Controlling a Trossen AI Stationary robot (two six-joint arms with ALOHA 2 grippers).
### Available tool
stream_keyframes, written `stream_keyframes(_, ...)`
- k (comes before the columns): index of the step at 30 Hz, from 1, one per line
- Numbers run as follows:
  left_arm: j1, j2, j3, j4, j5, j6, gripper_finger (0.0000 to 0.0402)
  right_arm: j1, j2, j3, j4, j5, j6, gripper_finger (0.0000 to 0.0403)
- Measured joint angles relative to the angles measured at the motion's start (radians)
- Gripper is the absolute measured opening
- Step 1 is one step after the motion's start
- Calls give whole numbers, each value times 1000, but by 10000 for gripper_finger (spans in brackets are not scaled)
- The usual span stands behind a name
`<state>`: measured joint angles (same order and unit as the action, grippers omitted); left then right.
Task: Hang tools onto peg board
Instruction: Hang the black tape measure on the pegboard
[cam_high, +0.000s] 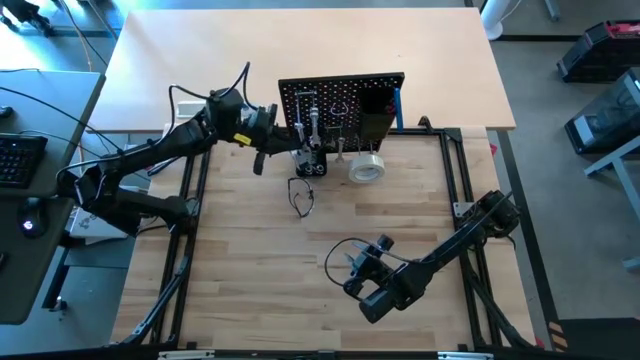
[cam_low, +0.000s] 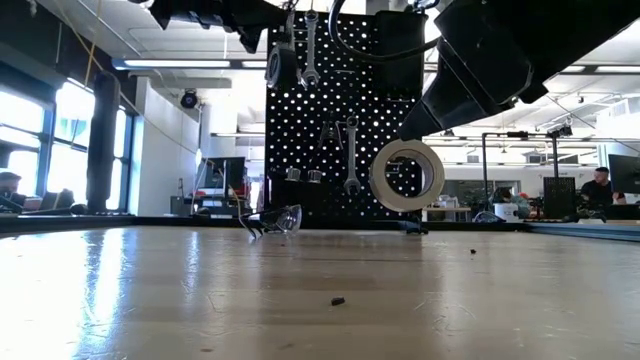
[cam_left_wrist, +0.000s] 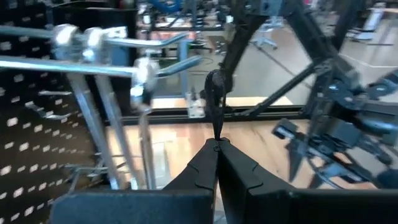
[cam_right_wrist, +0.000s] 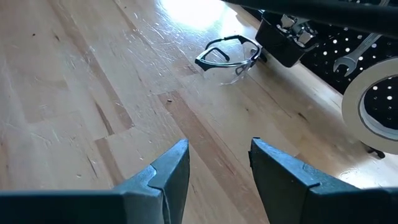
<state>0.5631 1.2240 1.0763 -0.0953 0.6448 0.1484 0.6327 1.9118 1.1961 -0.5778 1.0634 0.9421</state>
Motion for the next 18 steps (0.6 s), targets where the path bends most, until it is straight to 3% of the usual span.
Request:
stream_keyframes(11, 65, 0, 0, 20, 159, -9, 0, -5, 0, 0, -3, 2, -8, 163)
stream_keyframes(18, 79, 18, 0, 61, 192, -38, 0, -5, 0, 0, -4, 2, -5, 163)
